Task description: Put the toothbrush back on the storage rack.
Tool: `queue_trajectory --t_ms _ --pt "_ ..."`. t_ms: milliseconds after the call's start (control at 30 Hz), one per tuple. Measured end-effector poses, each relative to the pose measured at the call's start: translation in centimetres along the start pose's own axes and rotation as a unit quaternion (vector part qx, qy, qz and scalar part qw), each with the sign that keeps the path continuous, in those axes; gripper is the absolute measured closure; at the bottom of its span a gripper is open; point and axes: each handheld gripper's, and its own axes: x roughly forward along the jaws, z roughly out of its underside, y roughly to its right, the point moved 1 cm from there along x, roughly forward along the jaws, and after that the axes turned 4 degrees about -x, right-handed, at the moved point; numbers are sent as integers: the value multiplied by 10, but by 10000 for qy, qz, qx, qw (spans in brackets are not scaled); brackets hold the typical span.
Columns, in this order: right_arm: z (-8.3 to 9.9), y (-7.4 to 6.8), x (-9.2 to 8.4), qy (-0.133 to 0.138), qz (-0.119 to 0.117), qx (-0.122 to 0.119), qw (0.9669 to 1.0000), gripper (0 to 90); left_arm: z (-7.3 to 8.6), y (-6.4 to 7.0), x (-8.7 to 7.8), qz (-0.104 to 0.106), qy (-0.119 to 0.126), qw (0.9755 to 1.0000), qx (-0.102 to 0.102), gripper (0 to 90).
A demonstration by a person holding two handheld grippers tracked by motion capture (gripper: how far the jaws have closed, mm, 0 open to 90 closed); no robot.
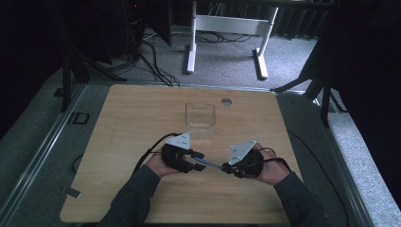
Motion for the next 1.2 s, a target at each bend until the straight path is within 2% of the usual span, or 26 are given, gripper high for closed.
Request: queue_trajectory --t_ms 267,467,700,1033,1200 --pt "-1 -3 3 -37 -133 -95 9999 808 0 3 4 296 -73 9995 41 615" --pt "-1 -4 6 -110 -230 -137 9996 808 -2 7 11 480 -326 9982 146 658" --pt "-2 -6 7 -129 -305 -198 9993 808 -4 10 15 502 -462 9972 296 725" --pt "-2 -7 8 -142 -355 -226 9990 809 -1 11 20 481 -657 9959 382 723" --pt "-2 -8 8 -155 -384 -282 9987 808 -1 12 19 502 -660 9957 407 789"
